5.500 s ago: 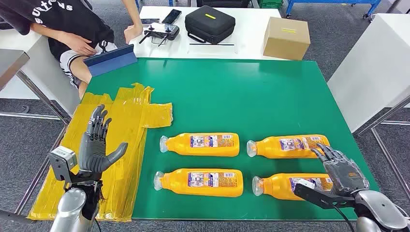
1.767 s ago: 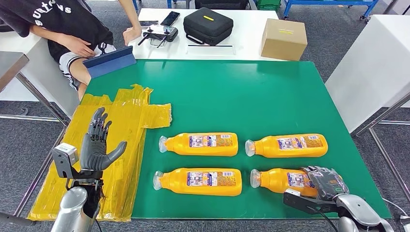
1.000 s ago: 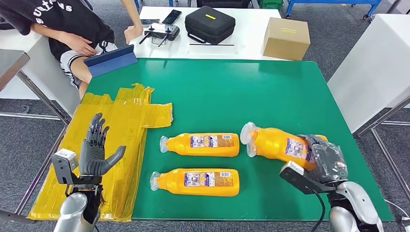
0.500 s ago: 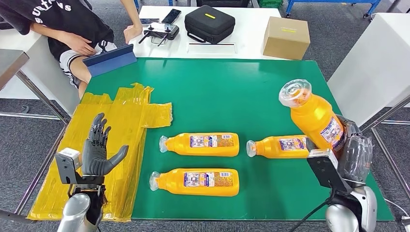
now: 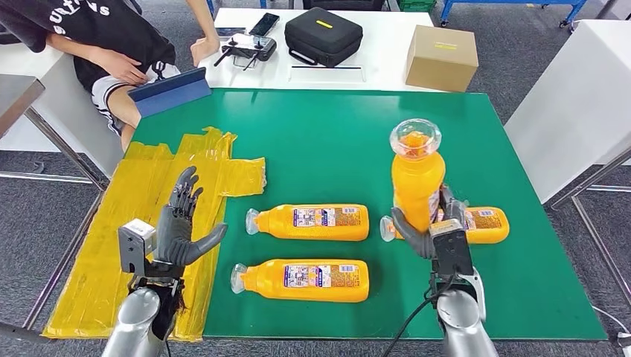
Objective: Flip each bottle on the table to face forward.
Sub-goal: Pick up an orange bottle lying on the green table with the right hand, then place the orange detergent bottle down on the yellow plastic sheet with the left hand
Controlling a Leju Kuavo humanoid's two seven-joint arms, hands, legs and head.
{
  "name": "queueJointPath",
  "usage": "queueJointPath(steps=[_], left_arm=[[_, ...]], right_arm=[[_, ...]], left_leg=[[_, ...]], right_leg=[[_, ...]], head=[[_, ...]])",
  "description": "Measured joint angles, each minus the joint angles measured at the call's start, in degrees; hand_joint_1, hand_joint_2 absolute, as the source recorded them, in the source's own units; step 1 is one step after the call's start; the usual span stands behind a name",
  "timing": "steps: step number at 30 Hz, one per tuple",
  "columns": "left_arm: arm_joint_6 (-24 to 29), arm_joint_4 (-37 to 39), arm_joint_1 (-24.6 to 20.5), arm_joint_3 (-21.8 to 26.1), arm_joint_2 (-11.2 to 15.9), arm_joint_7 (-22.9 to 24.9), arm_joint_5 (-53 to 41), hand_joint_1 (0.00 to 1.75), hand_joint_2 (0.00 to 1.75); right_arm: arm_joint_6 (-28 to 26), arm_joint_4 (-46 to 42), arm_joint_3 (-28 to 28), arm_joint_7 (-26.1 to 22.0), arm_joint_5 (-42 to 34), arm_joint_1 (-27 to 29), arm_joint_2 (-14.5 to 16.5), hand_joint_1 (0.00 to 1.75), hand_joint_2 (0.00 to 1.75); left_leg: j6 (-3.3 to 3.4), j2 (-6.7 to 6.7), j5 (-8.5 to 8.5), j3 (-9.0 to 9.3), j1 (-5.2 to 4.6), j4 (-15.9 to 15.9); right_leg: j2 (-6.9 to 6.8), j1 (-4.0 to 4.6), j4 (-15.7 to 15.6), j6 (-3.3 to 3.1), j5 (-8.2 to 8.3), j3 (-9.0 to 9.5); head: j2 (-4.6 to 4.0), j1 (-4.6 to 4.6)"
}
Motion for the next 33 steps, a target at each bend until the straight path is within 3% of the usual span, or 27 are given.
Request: queueJointPath(steps=[6,14,33], left_arm=[[-1.56,-0.05,-2.46,-5.61,0.03,1.53,0.9,0.0,1.75],[-1.91,-0.07,-5.27,-12.52,0.09,2.54,1.49,0.0,1.75],[-1.68,-0.07,-7.38,-14.31,0.16,2.85,2.19,0.0,1.75]], right_arm=[[1.67,11.83,7.43,-4.38,-3.69,-7.09,3.39,1.75,1.75],[2.69,25.66,15.86,-5.72,-4.75,-15.39,7.61,1.75,1.75],[0.54,39.17,24.79,-6.69,-1.9,-24.31,14.81,1.75,1.75]], left_leg=[[-0.01,0.02,0.02,-0.01,0.0,0.0],[-0.04,0.02,0.06,-0.02,0.01,0.01],[-0.05,0.01,0.06,-0.13,0.01,0.01]], right_leg=[[-0.01,0.0,0.0,0.0,0.01,-0.04],[0.0,0.0,0.02,0.0,0.01,-0.06],[-0.01,0.0,0.02,-0.01,0.01,-0.2]], head=[[0.0,-0.01],[0.0,-0.01],[0.0,0.0]])
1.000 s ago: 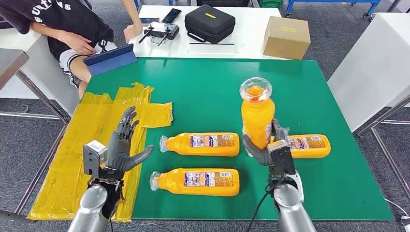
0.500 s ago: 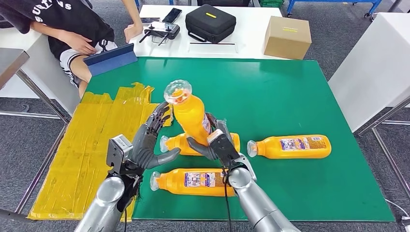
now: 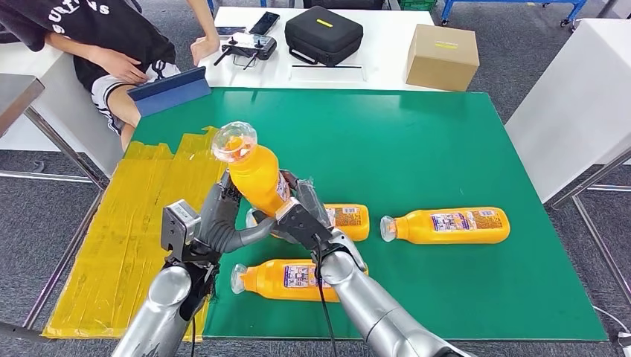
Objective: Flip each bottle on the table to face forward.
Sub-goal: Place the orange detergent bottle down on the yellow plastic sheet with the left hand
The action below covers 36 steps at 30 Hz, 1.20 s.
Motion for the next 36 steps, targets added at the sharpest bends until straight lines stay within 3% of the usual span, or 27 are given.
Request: queueJointPath(steps=[13,34,36], left_arm=[[0.19,0.25,-0.35,0.46,0.02,0.0,0.45,0.0,1.75],[0.62,1.64,1.17,3.56,0.29,-0.51,1.77,0.01,1.75],[0.51,1.64,1.45,3.81,0.36,-0.64,1.81,0.8,1.75]], right_arm=[[-1.25,2.4,2.73,0.05,2.41,-0.96,1.45,1.75,1.75],[-10.29,6.58,13.65,2.25,9.95,-3.46,1.86,1.75,1.75],[-10.94,6.89,14.5,2.45,10.23,-3.72,1.86,1.75,1.75]], left_leg=[[0.0,0.0,0.0,-0.02,0.0,0.0],[-0.01,0.02,0.0,-0.04,0.01,0.0],[-0.01,0.03,0.0,-0.04,0.01,0.0]], right_leg=[[0.0,-0.01,0.0,0.0,0.0,-0.01],[0.01,-0.01,0.0,0.0,0.0,-0.04],[0.01,0.0,0.0,0.0,0.0,-0.04]], head=[[0.0,0.0],[0.0,0.01],[0.0,0.0]])
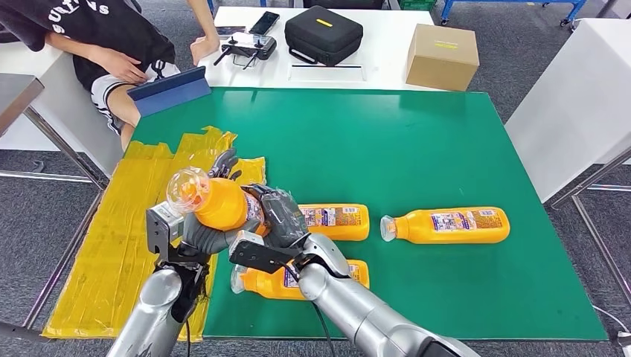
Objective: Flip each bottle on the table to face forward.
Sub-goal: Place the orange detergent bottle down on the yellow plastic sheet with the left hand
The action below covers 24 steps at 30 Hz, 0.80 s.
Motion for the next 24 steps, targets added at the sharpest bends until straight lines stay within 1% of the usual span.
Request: queueJointPath(steps=[2,3,15,24], left_arm=[[-0.2,0.0,0.28,0.27,0.02,-0.11,0.02,1.66,1.75],[-0.29,0.0,0.41,0.39,0.02,-0.16,0.05,1.75,1.75],[-0.39,-0.08,1.27,1.26,0.09,-0.61,0.91,1.75,1.75],[-0.23,-0.69,1.72,1.64,0.09,-0.46,1.39,1.75,1.75]], right_arm=[[-0.67,0.29,0.89,0.36,0.12,-0.26,0.0,1.75,1.75],[-0.91,0.42,1.3,0.56,0.09,-0.38,0.0,1.75,1.75],[-1.89,1.06,4.39,1.82,-1.37,-0.94,0.0,1.75,1.75],[-2.09,1.07,5.27,2.41,-1.69,-1.06,0.02,1.75,1.75]], left_leg=[[0.0,0.01,0.0,0.0,0.0,0.0],[0.0,0.01,0.0,0.0,0.0,0.0],[0.0,0.01,0.0,0.0,0.0,0.0],[0.0,0.01,0.0,0.0,0.0,0.0]], right_leg=[[0.0,0.0,0.0,0.0,0.0,0.0],[0.0,0.0,0.0,0.0,0.0,-0.01],[0.0,0.0,0.0,0.0,0.0,0.0],[0.0,0.0,0.0,0.0,0.0,-0.01]], head=[[0.0,0.01],[0.0,0.0],[0.0,0.01],[0.0,0.0]])
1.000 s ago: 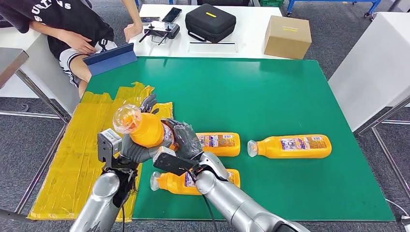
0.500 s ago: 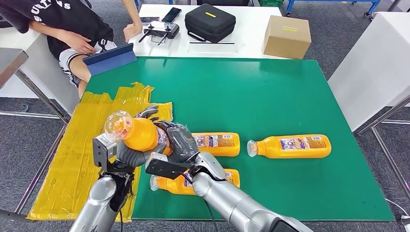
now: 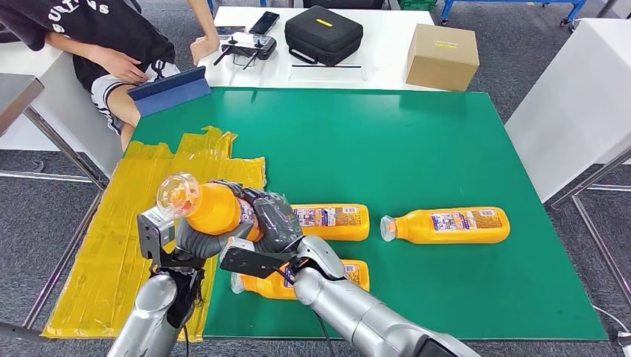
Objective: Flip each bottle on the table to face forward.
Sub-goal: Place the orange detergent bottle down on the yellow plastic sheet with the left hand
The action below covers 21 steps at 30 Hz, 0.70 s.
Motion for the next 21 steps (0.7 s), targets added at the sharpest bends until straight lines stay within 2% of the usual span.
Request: queueJointPath(steps=[4,5,8,9,13,21], left_arm=[[0.07,-0.03,0.18,0.23,0.0,0.1,0.27,1.75,1.75],[0.09,-0.03,0.23,0.25,0.0,0.13,0.35,1.75,1.75],[0.19,-0.03,0.31,0.27,0.0,0.19,0.51,1.75,1.75],[0.32,-0.03,0.32,0.29,0.0,0.21,0.57,1.75,1.75],[1.81,-0.23,0.46,0.48,0.0,0.2,0.73,1.75,1.75],[3.77,-2.0,0.79,1.88,0.0,-0.06,0.75,1.75,1.75]], right_arm=[[-0.01,0.22,-0.09,0.13,0.49,-0.01,0.01,1.71,1.75],[-0.02,0.33,-0.14,0.07,0.61,-0.01,0.02,1.36,1.75],[-0.05,0.61,-0.27,-0.24,0.84,-0.01,0.02,0.08,1.75],[-0.09,0.67,-0.32,-0.32,0.88,0.0,0.02,0.0,1.75],[0.45,0.04,-0.96,0.13,0.98,0.51,-0.24,0.0,1.75],[3.04,-7.51,-2.34,3.33,2.97,3.61,-2.92,0.0,1.75]], left_leg=[[0.0,0.0,0.0,0.0,0.0,0.0],[0.0,0.0,0.0,0.0,0.0,0.0],[0.0,0.0,0.0,0.0,0.0,0.0],[0.0,0.0,0.0,0.0,0.0,0.0],[0.0,0.0,0.0,0.0,0.0,0.0],[0.0,-0.01,0.0,0.0,0.0,0.0]], right_leg=[[0.0,0.0,0.0,0.0,0.0,-0.01],[0.0,0.0,0.0,0.0,0.0,-0.01],[0.0,0.0,0.0,0.0,0.0,-0.01],[0.0,0.0,0.0,0.0,0.0,-0.01],[0.0,0.0,0.0,0.0,0.0,0.0],[0.0,0.0,-0.01,0.0,0.0,-0.01]], head=[[0.0,0.01],[0.0,0.01],[0.0,0.01],[0.0,0.0],[0.0,0.01],[0.0,0.01]])
